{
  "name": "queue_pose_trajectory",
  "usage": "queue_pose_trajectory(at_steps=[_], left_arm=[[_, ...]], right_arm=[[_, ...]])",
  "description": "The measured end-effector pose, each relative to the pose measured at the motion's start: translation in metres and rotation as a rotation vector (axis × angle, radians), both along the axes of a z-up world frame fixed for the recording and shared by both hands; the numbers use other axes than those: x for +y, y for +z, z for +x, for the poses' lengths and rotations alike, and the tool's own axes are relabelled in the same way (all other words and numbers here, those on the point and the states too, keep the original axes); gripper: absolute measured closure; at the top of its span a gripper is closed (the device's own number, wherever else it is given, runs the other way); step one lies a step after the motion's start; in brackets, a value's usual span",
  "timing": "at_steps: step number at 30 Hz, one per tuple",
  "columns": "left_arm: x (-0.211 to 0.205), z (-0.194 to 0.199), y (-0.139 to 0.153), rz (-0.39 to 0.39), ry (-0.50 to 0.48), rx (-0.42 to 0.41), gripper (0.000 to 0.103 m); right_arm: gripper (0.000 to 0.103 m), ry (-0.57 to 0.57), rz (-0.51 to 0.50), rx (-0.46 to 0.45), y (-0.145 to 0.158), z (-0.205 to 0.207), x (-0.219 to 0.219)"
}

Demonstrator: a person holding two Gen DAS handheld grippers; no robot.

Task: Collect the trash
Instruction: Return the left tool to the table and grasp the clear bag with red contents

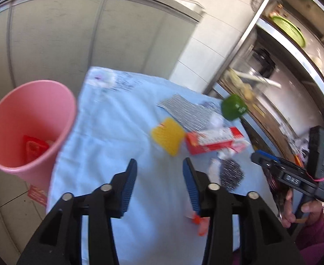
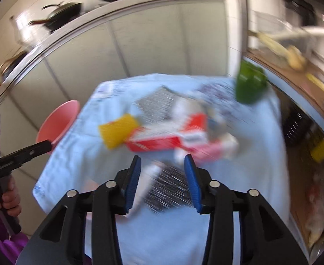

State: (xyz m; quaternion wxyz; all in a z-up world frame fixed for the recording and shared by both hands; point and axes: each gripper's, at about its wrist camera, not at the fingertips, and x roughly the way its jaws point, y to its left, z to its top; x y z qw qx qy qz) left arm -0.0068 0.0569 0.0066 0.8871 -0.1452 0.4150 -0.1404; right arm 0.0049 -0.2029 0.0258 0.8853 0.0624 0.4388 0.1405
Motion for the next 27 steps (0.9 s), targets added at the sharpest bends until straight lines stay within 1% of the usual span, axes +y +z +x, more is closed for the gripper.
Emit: queue_pose_trajectory(at_steps=[3, 4, 7, 9, 10, 14, 16, 18, 19, 21, 23, 24, 25, 27], left_arm=[[-0.028, 0.0, -0.001, 0.011, -0.074, 0.032, 0.056], [-0.036, -0.001, -0.001, 0.012, -0.093, 0.036, 0.056], [-0.056, -0.005, -0.008, 0.027, -0.134, 0.083, 0.056], [-0.065, -0.008, -0.015, 0.044, -0.145, 0.118, 0.056], [-0.07, -0.008, -0.02, 0.066, -0.15, 0.145, 0.056], [-0.082, -0.003, -0.034, 0.094, -0.15, 0.213, 0.056], [-0.085, 0.0, -0.041, 0.099, -0.145, 0.239, 0.056], [-0.093, 0.003, -0.049, 0.118, -0.155, 0.261, 0.055], [-0.097, 0.003, -0.053, 0.126, -0.16, 0.262, 0.051], [-0.103, 0.001, -0.055, 0.127, -0.166, 0.26, 0.052], [-0.106, -0.003, -0.053, 0.131, -0.163, 0.244, 0.058], [-0.105, -0.004, -0.052, 0.123, -0.161, 0.239, 0.06], [-0.103, -0.006, -0.049, 0.117, -0.151, 0.225, 0.064], [-0.098, -0.011, -0.041, 0.107, -0.13, 0.188, 0.065]], right_arm=[[0.061, -0.043, 0.024, 0.01, -0.006, -0.008, -0.021], [0.061, -0.047, 0.032, 0.006, -0.007, -0.011, -0.024], [0.061, -0.05, 0.035, -0.002, -0.011, -0.018, -0.028], [0.061, -0.043, 0.047, 0.005, -0.014, -0.023, -0.029], [0.061, -0.04, 0.056, 0.007, -0.015, -0.026, -0.03], [0.06, -0.022, 0.068, 0.009, -0.017, -0.034, -0.034], [0.055, -0.013, 0.08, 0.015, -0.018, -0.037, -0.035], [0.054, 0.0, 0.076, 0.014, -0.02, -0.04, -0.035], [0.054, 0.005, 0.069, 0.015, -0.022, -0.041, -0.035], [0.054, 0.011, 0.069, 0.019, -0.024, -0.043, -0.035], [0.054, 0.021, 0.074, 0.02, -0.024, -0.046, -0.034], [0.054, 0.028, 0.074, 0.018, -0.024, -0.047, -0.034], [0.054, 0.033, 0.069, 0.016, -0.024, -0.049, -0.033], [0.054, 0.037, 0.065, 0.01, -0.023, -0.052, -0.034]])
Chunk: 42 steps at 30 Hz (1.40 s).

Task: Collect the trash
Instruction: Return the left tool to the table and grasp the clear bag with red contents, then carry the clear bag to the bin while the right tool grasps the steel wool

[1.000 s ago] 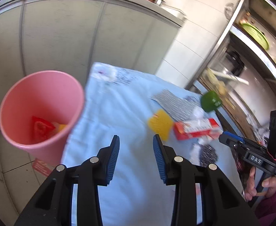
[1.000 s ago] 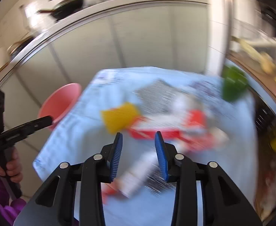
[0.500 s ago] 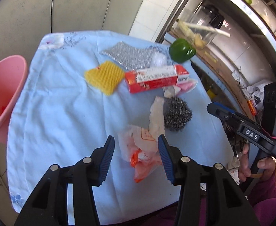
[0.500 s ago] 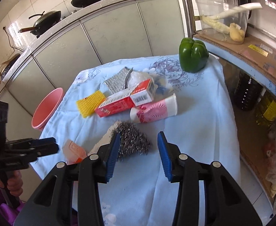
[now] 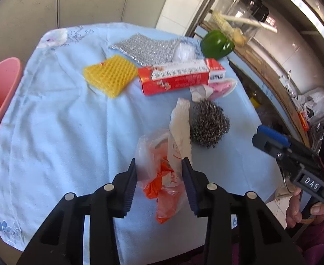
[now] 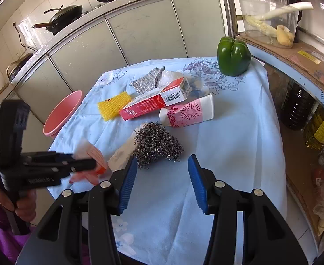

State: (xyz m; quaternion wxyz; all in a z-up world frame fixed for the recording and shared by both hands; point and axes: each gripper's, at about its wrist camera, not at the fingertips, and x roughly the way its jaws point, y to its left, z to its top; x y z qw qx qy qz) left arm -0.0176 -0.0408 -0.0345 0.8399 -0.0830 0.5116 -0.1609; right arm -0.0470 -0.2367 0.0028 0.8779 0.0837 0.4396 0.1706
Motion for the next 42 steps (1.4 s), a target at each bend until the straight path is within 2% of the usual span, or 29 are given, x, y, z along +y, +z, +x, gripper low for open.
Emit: queue_pose_trajectory(at_steps=[6, 8, 14, 16, 19, 23, 26, 27, 31, 37, 42], left_arm=[[0.017, -0.009, 0.04, 0.028, 0.061, -0.134, 0.067], [0.026, -0.01, 0.048, 0.042, 0.086, -0.165, 0.067], [0.056, 0.003, 0.054, 0.006, 0.126, -0.162, 0.067], [0.063, 0.013, 0.053, 0.0, 0.128, -0.16, 0.067], [0.07, 0.026, 0.05, -0.016, 0.126, -0.158, 0.066], [0.078, 0.034, 0.044, -0.021, 0.122, -0.151, 0.066], [0.084, 0.036, 0.038, -0.019, 0.126, -0.147, 0.066], [0.086, 0.036, 0.036, -0.019, 0.13, -0.145, 0.066], [0.095, 0.035, 0.031, -0.039, 0.142, -0.144, 0.066], [0.108, 0.029, 0.038, -0.046, 0.171, -0.192, 0.066], [0.129, 0.021, 0.053, -0.035, 0.22, -0.266, 0.066]], right_arm=[[0.054, 0.005, 0.05, 0.001, 0.002, 0.001, 0.001], [0.054, 0.013, 0.034, -0.006, 0.003, 0.005, 0.005], [0.054, 0.015, -0.008, 0.032, -0.009, 0.034, 0.022], [0.049, 0.018, -0.031, 0.055, -0.015, 0.045, 0.025], [0.048, 0.013, -0.047, 0.099, -0.027, 0.057, 0.024], [0.048, 0.02, -0.049, 0.148, -0.04, 0.063, 0.026], [0.048, 0.015, -0.063, 0.134, -0.041, 0.059, 0.028], [0.048, 0.013, -0.065, 0.135, -0.042, 0.059, 0.028], [0.071, 0.01, -0.056, 0.137, -0.039, 0.055, 0.028], [0.075, 0.019, -0.082, 0.092, -0.02, 0.044, 0.032], [0.075, 0.053, -0.053, 0.024, 0.012, 0.042, 0.042]])
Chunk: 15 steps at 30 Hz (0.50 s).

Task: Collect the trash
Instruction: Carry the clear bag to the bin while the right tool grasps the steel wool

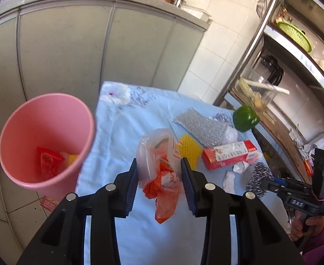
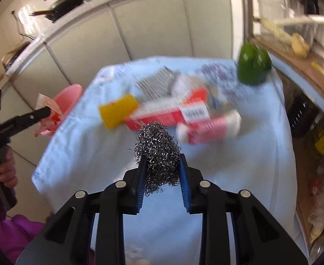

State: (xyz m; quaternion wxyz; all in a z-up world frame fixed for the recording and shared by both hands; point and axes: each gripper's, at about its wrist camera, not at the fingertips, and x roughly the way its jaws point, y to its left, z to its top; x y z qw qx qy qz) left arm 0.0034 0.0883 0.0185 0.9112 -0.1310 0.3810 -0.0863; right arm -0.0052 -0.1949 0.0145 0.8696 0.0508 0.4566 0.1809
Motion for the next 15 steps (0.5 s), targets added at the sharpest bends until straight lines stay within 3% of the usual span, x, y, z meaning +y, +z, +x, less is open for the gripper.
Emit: queue_pose_trajectory(at_steps=[5, 15], left_arm=[[0.038, -0.008, 0.012, 0.015, 0.113, -0.049, 0.066], [0.111, -0.016, 0.012, 0.065, 0.318, -0.063, 0.066]], right_arm=[[0.075, 0.113, 0.041, -0.066, 0.029, 0.02, 0.04], [0.075, 0.351, 0.128, -0.095, 0.046, 0.08, 0.168]])
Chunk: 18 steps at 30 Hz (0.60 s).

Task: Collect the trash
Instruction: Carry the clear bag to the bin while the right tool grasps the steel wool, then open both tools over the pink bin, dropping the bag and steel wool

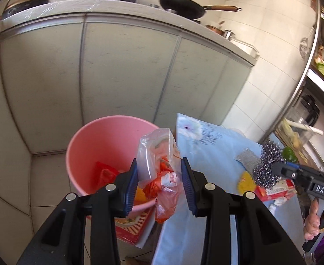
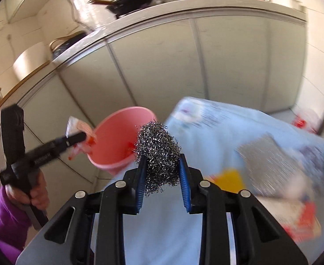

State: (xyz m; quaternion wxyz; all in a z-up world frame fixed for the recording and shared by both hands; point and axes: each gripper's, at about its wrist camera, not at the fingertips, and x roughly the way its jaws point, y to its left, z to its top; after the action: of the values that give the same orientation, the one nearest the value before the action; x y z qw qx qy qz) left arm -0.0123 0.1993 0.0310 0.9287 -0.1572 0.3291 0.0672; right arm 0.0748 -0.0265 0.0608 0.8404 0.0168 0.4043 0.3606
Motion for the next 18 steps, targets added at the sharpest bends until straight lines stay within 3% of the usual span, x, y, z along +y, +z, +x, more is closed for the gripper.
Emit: queue_pose_trajectory(at_steps=[8, 18], left_arm=[[0.027, 0.017, -0.036, -0.008, 0.077, 0.078, 0.065], [0.04, 0.028, -0.071, -0.023, 0.115, 0.171, 0.061]], right_arm=[[0.074, 0.108, 0.002, 0.052, -0.019, 0.042, 0.099], [0.071, 0.134, -0.091, 0.095, -0.061, 0.065, 0.148]])
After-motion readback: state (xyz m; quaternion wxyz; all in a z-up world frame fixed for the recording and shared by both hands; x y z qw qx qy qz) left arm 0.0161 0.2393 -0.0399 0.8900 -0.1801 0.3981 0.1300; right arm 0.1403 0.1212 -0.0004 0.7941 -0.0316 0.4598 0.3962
